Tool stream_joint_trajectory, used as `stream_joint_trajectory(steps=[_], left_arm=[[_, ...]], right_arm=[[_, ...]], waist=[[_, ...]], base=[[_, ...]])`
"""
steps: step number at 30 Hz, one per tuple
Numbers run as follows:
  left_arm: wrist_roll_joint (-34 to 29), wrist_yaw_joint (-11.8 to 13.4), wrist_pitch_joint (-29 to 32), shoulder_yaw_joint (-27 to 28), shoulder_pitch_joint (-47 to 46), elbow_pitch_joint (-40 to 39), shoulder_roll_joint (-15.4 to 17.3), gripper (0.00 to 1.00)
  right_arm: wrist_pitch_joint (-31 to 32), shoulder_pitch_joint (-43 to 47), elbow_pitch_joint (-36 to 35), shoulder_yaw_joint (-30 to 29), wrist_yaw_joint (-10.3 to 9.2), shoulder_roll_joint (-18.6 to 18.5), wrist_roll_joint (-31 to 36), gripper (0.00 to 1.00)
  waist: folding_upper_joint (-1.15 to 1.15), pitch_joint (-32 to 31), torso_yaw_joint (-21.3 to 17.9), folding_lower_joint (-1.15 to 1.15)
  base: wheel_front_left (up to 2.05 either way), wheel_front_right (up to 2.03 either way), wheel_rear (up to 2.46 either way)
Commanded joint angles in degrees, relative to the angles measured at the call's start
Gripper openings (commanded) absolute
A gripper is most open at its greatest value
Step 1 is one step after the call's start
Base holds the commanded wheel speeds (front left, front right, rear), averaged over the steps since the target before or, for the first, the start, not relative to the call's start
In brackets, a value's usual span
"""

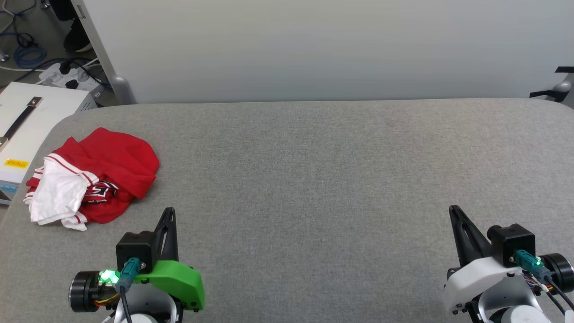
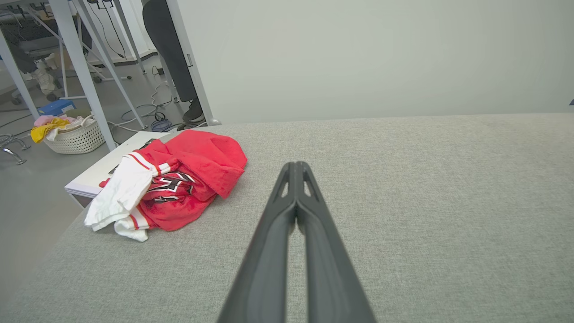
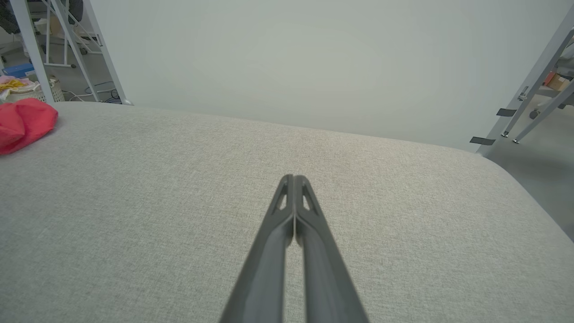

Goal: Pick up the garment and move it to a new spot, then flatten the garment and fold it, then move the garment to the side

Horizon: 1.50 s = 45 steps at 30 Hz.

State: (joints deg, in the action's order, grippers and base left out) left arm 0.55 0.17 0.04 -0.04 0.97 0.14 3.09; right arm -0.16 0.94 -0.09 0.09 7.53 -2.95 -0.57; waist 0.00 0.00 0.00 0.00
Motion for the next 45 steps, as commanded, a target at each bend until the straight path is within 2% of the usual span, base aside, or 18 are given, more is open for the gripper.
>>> stream_joint_trajectory(steps=[1,19,20,45], left_arm=[[-0.6,-0.2,0.0,0.0,-1.0,-0.1,-0.2,0.0],[0.0,0.0,0.0,0.0,0.0,0.0,0.0,0.0],[0.0,0.0,0.0,0.0,0.1,0.0,0.0,1.0],[0.0,2.7,-2.8,-2.2,0.1,-0.9,0.3,1.0]], right_arm=[[0.2,-0.9,0.1,-0.1,-0.04,0.1,0.6,0.0],[0.0,0.0,0.0,0.0,0.0,0.0,0.0,0.0],[0.0,0.0,0.0,0.0,0.0,0.0,0.0,1.0],[-2.8,0.7,-2.7,-1.4,-0.01,0.0,-2.8,1.0]], waist=[[0.0,0.0,0.0,0.0],[0.0,0.0,0.0,0.0],[0.0,0.0,0.0,0.0],[0.0,0.3,0.0,0.0]], base=[[0.0,0.0,0.0],[0.0,0.0,0.0],[0.0,0.0,0.0],[0.0,0.0,0.0]])
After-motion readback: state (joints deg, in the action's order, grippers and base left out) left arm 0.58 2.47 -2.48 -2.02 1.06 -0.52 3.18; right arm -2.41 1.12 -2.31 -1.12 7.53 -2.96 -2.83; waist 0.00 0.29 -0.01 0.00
